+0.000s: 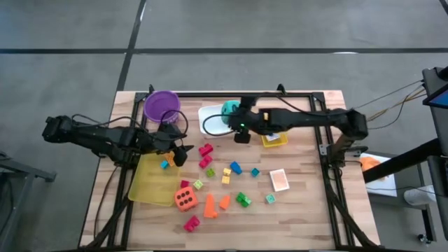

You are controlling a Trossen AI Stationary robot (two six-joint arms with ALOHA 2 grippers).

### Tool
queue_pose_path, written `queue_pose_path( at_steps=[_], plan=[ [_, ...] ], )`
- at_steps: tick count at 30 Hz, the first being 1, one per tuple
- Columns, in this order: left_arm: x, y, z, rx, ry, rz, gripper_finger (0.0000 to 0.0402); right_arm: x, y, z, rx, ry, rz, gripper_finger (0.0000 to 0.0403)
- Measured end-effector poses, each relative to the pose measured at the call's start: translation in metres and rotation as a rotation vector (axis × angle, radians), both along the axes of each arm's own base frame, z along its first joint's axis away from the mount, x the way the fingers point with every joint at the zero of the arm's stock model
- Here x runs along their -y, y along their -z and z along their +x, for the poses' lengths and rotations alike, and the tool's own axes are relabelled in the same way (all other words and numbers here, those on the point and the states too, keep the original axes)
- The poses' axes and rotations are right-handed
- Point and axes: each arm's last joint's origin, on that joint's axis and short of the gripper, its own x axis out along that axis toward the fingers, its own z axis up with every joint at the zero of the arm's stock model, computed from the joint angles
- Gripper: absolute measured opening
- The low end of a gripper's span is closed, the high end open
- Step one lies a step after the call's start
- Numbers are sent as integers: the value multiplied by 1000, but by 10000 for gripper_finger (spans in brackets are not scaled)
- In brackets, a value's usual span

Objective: Pick & Place Toys
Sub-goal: Put the blue dice into the white bin

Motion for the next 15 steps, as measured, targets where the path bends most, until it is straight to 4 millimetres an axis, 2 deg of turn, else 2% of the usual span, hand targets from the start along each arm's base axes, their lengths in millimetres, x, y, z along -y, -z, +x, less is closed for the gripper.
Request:
queue_pose_path(
  at_steps=[7,15],
  plan=[
    [-1,1,-9,-33,-29,-25,283,19,10,32,-102,-69,-9,207],
    [-2,0,-13,-30,-38,-25,283,36,41,53,-266,-107,-27,203]
  ],
)
